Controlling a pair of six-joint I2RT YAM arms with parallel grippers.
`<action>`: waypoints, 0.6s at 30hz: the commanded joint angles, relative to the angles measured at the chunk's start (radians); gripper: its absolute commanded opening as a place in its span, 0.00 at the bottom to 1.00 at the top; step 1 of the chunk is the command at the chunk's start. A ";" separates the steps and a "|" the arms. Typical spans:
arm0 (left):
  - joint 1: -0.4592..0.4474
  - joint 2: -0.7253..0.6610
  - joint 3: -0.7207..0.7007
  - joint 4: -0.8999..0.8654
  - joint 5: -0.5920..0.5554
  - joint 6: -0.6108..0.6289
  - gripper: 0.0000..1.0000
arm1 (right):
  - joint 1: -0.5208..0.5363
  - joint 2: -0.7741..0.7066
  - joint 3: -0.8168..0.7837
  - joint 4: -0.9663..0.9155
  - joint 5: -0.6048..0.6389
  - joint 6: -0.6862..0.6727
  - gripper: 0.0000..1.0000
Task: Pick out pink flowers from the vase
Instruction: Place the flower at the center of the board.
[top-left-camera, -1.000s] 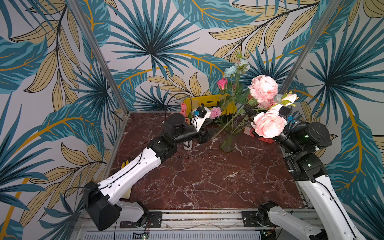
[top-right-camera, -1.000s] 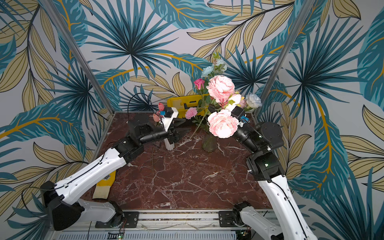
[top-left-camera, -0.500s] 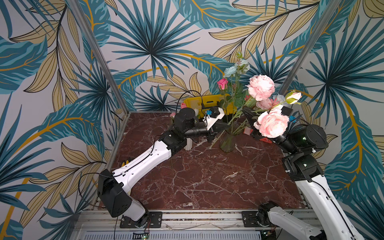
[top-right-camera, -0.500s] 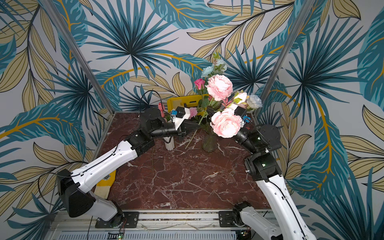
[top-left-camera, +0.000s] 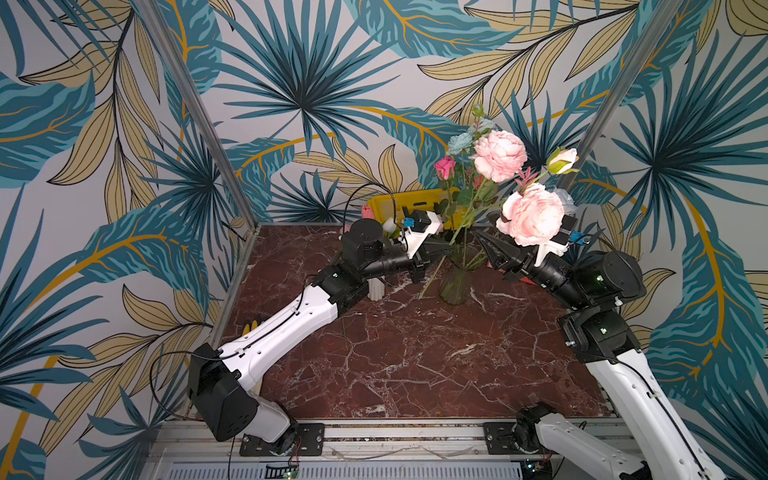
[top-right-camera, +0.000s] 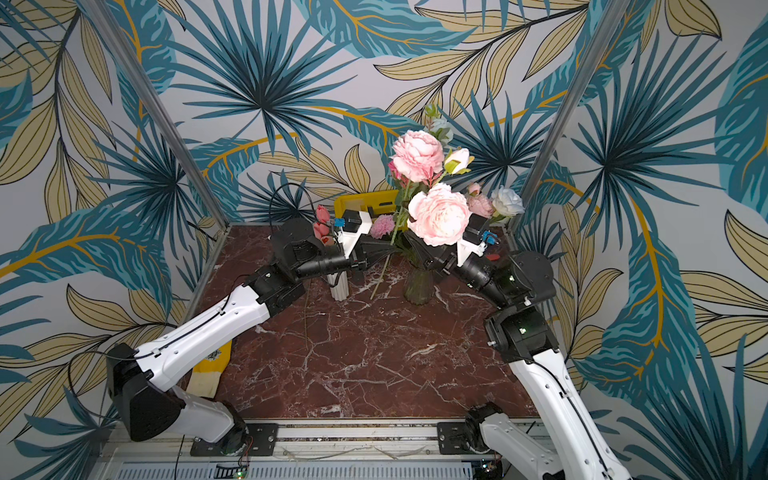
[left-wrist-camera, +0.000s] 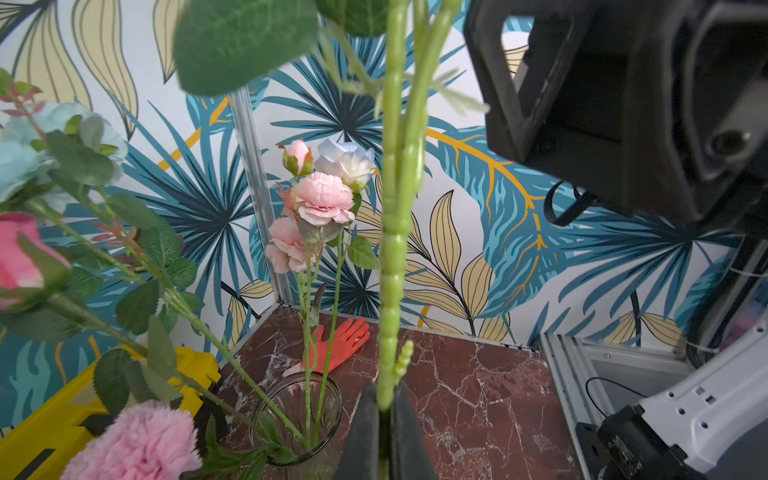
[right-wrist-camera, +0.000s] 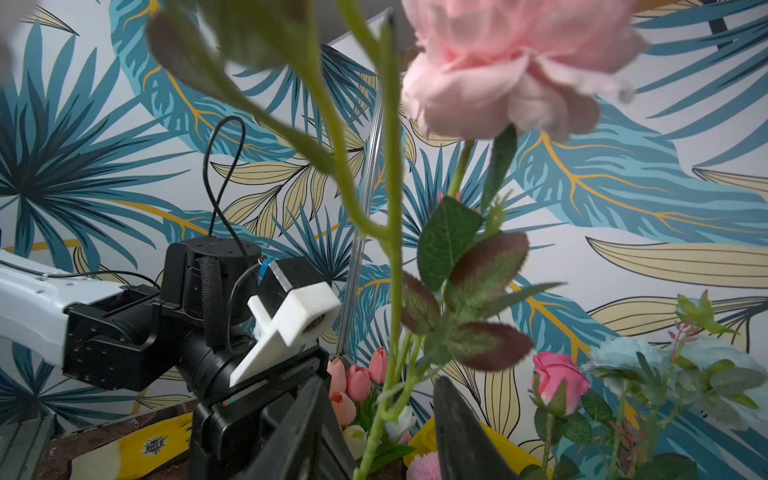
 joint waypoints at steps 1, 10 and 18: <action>0.024 -0.058 -0.052 0.076 -0.037 -0.084 0.00 | 0.001 -0.019 -0.049 -0.009 -0.027 0.048 0.47; 0.079 -0.226 -0.149 0.076 -0.046 -0.224 0.00 | 0.001 -0.045 -0.135 0.012 -0.056 0.109 0.50; 0.188 -0.432 -0.267 -0.038 -0.122 -0.293 0.00 | 0.001 -0.023 -0.167 0.028 -0.058 0.142 0.50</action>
